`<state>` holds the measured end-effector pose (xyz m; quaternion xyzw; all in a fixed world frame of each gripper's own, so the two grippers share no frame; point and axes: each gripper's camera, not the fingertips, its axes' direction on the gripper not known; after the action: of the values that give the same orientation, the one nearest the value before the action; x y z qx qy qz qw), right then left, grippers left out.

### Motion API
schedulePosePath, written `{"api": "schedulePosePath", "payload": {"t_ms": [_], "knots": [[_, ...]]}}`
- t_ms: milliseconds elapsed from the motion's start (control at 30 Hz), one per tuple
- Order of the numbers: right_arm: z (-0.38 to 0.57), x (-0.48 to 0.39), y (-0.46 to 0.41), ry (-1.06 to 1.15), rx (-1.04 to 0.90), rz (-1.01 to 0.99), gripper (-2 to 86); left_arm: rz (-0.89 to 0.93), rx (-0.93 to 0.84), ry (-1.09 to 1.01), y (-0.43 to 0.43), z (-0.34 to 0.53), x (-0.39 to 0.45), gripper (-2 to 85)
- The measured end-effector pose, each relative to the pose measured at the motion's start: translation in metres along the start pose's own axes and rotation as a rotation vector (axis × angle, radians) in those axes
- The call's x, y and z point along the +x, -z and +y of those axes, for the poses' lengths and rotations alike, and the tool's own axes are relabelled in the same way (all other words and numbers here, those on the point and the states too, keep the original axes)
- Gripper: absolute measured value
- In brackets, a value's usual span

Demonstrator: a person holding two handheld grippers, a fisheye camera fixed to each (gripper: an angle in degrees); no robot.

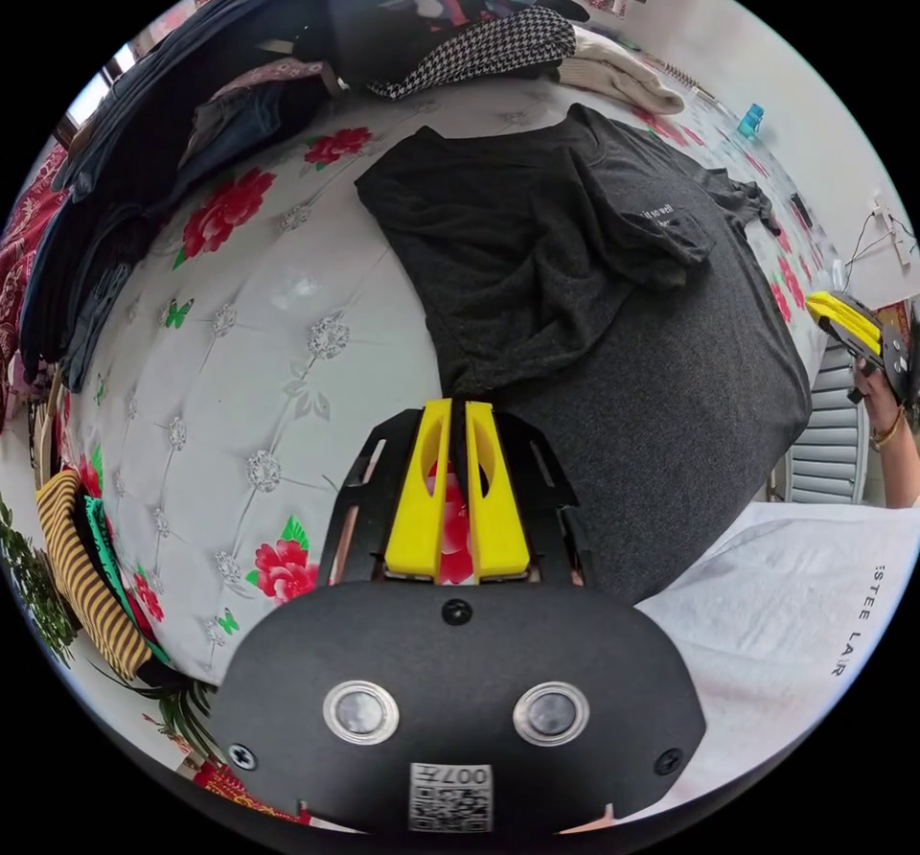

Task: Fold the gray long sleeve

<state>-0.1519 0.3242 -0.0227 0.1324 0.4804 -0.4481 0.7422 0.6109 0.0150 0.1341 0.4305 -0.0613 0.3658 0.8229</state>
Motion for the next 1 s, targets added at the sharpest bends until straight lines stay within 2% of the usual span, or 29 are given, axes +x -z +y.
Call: {"api": "schedulePosePath", "payload": {"t_ms": [100, 233, 400, 500, 633, 733, 800, 900, 967, 1000], "knots": [[-0.029, 0.015, -0.032, 0.032, 0.049, -0.030, 4.5, -0.007, 0.004, -0.001, -0.007, 0.006, 0.008, 0.7], [-0.066, 0.042, -0.108, 0.072, -0.030, -0.122, 6.6, 0.004, 0.007, 0.005, -0.016, 0.014, 0.013, 0.4], [-0.092, 0.051, -0.152, 0.114, -0.096, -0.199, 2.8, -0.004, -0.009, -0.010, -0.024, 0.020, 0.019, 0.1], [-0.084, 0.068, -0.118, 0.069, -0.038, -0.181, 0.9, 0.003, -0.009, -0.005, -0.027, 0.027, 0.019, -0.1], [-0.028, 0.122, -0.008, -0.131, 0.027, -0.215, 0.1, 0.014, -0.006, 0.002, -0.030, 0.038, 0.018, -0.1], [0.011, 0.145, 0.031, -0.204, -0.057, -0.217, 0.1, -0.011, -0.011, -0.023, -0.031, 0.043, 0.023, -0.2], [0.032, 0.152, 0.012, -0.237, -0.113, -0.228, 0.3, -0.016, -0.011, -0.026, -0.032, 0.048, 0.024, -0.2], [0.072, 0.150, -0.075, -0.275, -0.304, -0.267, 0.9, -0.011, -0.004, -0.031, -0.031, 0.056, 0.022, -0.2], [0.102, 0.137, -0.138, -0.284, -0.497, -0.313, 2.0, -0.008, 0.000, -0.039, -0.031, 0.062, 0.020, -0.2], [0.104, 0.134, -0.141, -0.276, -0.499, -0.325, 2.4, -0.005, -0.002, -0.039, -0.030, 0.065, 0.019, -0.2]]}}
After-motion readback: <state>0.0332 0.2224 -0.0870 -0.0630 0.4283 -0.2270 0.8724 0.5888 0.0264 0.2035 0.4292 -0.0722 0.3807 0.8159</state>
